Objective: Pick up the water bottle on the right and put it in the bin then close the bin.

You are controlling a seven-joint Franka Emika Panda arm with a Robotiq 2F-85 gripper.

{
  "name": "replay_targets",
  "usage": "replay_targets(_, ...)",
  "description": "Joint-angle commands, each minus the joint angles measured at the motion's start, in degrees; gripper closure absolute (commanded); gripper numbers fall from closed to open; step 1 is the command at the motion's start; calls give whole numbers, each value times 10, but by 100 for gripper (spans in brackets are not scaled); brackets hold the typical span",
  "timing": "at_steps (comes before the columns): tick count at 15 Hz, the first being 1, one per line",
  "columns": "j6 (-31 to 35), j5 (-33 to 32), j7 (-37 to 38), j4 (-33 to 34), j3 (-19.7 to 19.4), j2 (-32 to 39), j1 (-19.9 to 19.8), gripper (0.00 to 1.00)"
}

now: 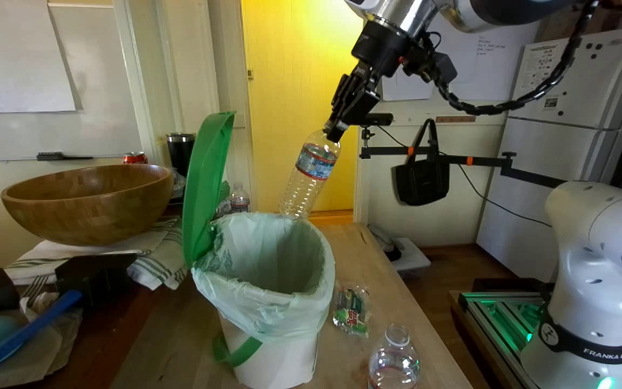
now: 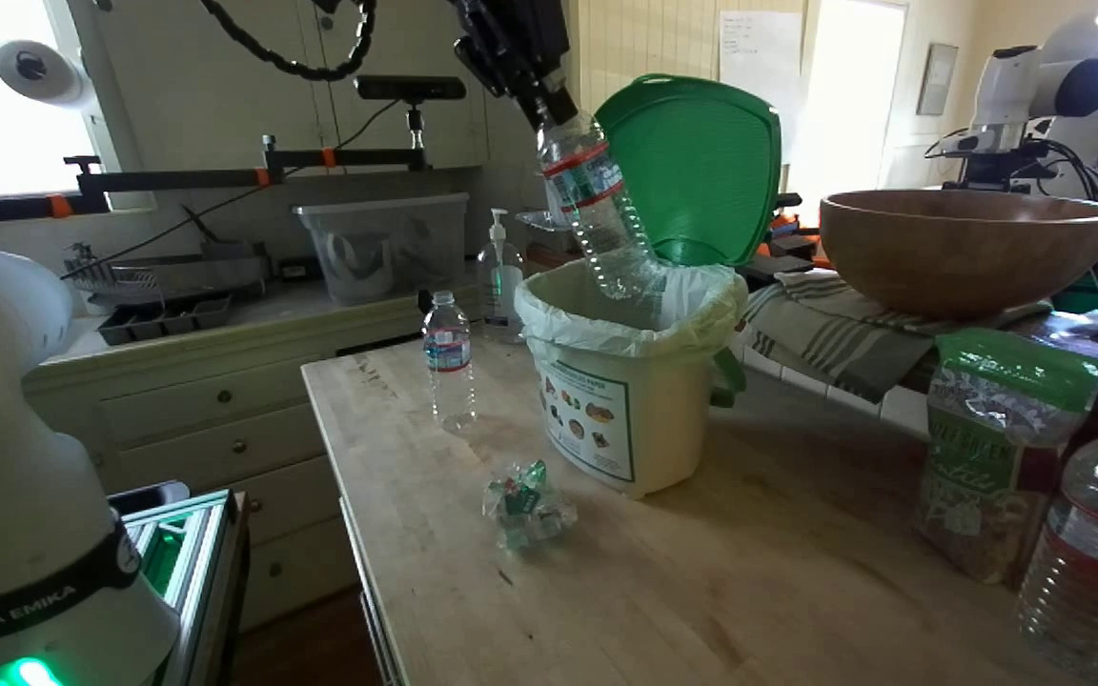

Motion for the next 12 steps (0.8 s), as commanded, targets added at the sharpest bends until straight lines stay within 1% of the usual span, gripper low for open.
replay_targets(1, 27, 38, -18, 12, -12, 30, 23, 92)
replay_targets(3, 37, 53, -20, 16, -16, 48, 26, 92)
replay_targets(4, 37, 64, -21, 21, -20, 60, 29, 43)
replay_targets(5, 37, 72, -22, 23, -22, 67, 30, 41)
replay_targets(6, 34, 79, -22, 26, -22, 74, 30, 35)
replay_targets(10, 26, 92, -21, 49, -17, 88, 25, 5)
replay_targets(11, 27, 92, -22, 56, -16, 90, 25, 0)
replay_targets(12, 26, 89, -21, 67, -12, 88, 24, 0)
